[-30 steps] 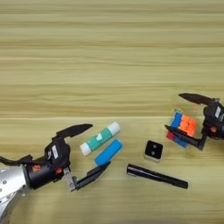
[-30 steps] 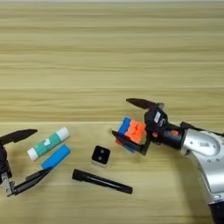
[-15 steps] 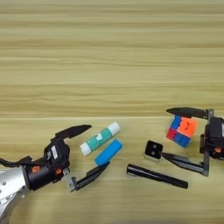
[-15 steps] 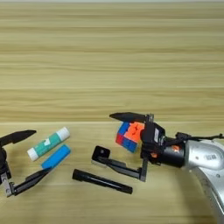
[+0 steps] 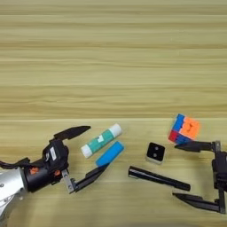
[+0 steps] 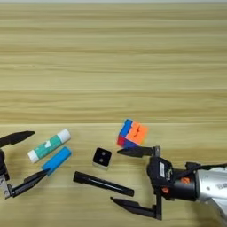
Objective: Move the objects on the table
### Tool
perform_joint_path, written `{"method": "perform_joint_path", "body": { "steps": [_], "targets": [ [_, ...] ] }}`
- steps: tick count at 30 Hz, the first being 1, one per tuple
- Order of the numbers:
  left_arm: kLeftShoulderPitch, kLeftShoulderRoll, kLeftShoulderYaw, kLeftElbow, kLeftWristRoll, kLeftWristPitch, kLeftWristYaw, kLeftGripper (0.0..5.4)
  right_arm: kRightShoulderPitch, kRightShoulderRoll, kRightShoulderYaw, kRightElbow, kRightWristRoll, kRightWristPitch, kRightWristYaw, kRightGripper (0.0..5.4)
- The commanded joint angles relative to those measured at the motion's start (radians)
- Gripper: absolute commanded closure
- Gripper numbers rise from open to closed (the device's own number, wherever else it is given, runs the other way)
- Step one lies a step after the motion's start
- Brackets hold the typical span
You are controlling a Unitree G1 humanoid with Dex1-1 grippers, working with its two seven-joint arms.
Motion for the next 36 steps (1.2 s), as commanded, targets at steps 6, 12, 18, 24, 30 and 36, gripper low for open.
{"method": "perform_joint_path", "body": {
  "steps": [6, 12, 18, 24, 30, 36],
  "targets": [
    [-0.005, 0.003, 0.008, 0.005, -0.01, 0.003, -0.007, 0.0, 0.01, -0.004, 0.041, 0.064, -0.115, -0.079, -0.047, 0.03],
    [-0.006, 0.001, 0.004, 0.001, -0.008, 0.004, -0.005, 0.0, 0.013, -0.009, 0.052, 0.081, -0.141, -0.099, -0.062, 0.03],
    [-0.008, -0.004, 0.001, -0.002, -0.008, 0.004, -0.001, 0.0, 0.014, -0.011, 0.061, 0.101, -0.161, -0.109, -0.074, 0.46],
    [-0.009, -0.007, -0.003, -0.006, -0.006, 0.006, 0.002, 0.0, 0.012, -0.009, 0.076, 0.123, -0.182, -0.119, -0.088, 1.13],
    [-0.01, -0.01, -0.006, -0.013, -0.006, 0.008, 0.005, 0.0, 0.007, -0.006, 0.094, 0.156, -0.212, -0.132, -0.098, 1.91],
    [-0.009, -0.013, -0.007, -0.017, -0.005, 0.008, 0.007, 0.0, -0.002, -0.007, 0.114, 0.203, -0.235, -0.143, -0.106, 2.47]
  ]
}}
